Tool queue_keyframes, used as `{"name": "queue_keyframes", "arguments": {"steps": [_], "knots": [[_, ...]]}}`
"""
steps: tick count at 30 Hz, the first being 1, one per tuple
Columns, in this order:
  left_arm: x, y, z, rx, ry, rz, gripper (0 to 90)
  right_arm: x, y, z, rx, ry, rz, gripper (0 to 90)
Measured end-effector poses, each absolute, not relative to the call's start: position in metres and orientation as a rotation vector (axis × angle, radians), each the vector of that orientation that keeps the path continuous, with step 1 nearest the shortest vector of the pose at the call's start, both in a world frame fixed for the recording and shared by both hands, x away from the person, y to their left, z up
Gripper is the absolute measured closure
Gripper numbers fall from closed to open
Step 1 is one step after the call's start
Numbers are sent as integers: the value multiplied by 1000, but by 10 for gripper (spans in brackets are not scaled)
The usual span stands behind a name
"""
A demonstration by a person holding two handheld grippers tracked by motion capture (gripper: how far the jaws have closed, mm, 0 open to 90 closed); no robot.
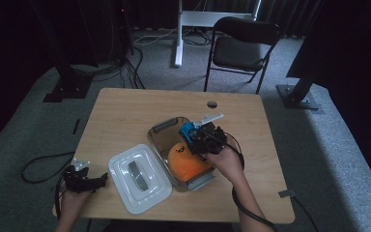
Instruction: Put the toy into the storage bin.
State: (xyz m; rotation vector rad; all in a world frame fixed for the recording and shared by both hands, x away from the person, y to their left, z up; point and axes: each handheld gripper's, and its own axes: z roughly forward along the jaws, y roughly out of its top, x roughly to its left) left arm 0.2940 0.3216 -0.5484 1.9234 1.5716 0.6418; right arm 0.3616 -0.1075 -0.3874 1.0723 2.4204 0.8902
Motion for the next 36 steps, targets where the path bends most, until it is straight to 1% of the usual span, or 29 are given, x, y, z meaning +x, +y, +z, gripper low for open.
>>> {"name": "queue_keyframes", "arguments": {"steps": [17,29,36], "knots": [[294,322,-548,1926,1571,642,3,366,-93,-407,1086,2454,820,250],[294,322,-548,1926,1572,642,3,362,-86,-407,1063,2463,807,250],[294,322,-548,1926,1571,642,3,366,-83,-414,1085,2473,778,250]]}}
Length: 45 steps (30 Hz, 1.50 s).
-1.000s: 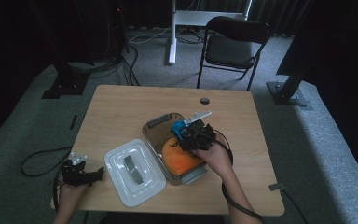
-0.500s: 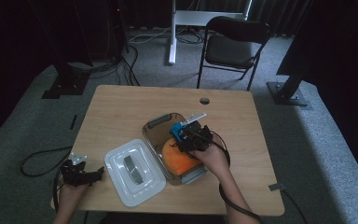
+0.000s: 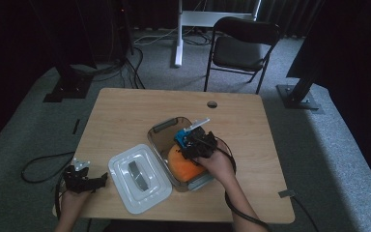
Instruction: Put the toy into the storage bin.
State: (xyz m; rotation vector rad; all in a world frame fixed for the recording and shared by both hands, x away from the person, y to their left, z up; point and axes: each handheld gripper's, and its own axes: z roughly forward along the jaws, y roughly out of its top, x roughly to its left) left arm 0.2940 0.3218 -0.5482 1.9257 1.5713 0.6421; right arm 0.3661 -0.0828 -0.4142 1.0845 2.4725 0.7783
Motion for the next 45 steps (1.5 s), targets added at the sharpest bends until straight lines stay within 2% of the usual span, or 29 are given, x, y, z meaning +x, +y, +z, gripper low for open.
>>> {"name": "queue_keyframes", "arguments": {"steps": [21,27,33,35,45], "knots": [[294,322,-548,1929,1569,644,3,371,-81,-422,1123,2504,768,236],[294,322,-548,1927,1571,642,3,370,-87,-411,1134,2488,841,235],[294,322,-548,1929,1570,642,3,370,-92,-411,1145,2497,853,192],[294,322,-548,1927,1571,642,3,371,-94,-410,1152,2517,896,126],[294,322,-548,1927,1571,642,3,369,-101,-404,1144,2467,918,126]]}}
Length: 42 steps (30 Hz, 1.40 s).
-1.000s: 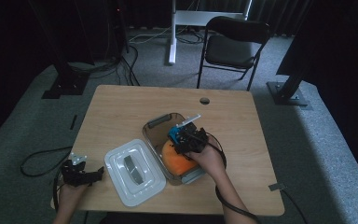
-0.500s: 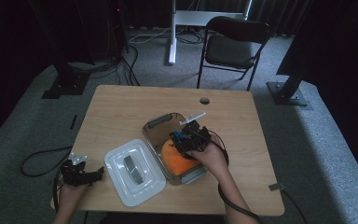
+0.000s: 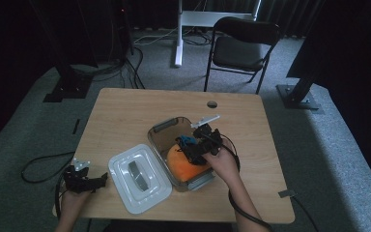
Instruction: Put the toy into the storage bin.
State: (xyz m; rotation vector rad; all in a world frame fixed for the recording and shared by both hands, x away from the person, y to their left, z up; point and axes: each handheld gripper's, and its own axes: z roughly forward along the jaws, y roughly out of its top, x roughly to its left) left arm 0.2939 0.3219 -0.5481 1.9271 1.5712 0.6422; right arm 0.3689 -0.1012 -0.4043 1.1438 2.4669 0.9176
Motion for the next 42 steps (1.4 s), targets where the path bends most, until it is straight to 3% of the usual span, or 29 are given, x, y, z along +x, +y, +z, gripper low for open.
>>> {"name": "queue_keyframes", "arguments": {"steps": [42], "knots": [[293,324,-547,1931,1587,637,3,387,-167,-415,1324,2284,871,117]]}}
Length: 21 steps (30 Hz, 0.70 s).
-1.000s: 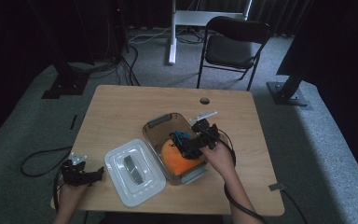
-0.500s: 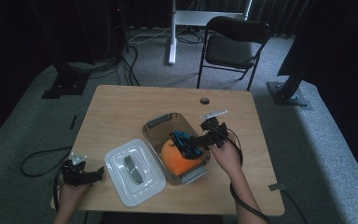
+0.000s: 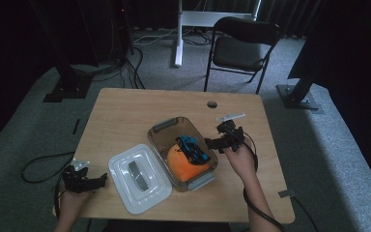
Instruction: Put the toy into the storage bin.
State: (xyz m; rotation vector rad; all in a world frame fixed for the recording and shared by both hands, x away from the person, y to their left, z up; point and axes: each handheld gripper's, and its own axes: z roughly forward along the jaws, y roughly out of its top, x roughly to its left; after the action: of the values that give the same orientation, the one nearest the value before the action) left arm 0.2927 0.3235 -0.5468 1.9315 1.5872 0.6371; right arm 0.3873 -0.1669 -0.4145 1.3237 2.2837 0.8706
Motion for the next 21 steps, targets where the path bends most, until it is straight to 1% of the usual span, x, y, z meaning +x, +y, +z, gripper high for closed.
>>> {"name": "queue_keyframes", "arguments": {"steps": [7,15,21], "knots": [[290,325,-546,1923,1604,622,4,388,-178,-422,1354,2266,850,117],[287,325,-542,1906,1620,593,4,390,-187,-440,1403,2268,811,117],[278,311,-529,1910,1577,576,4,391,-196,-456,1456,2269,795,117]]}}
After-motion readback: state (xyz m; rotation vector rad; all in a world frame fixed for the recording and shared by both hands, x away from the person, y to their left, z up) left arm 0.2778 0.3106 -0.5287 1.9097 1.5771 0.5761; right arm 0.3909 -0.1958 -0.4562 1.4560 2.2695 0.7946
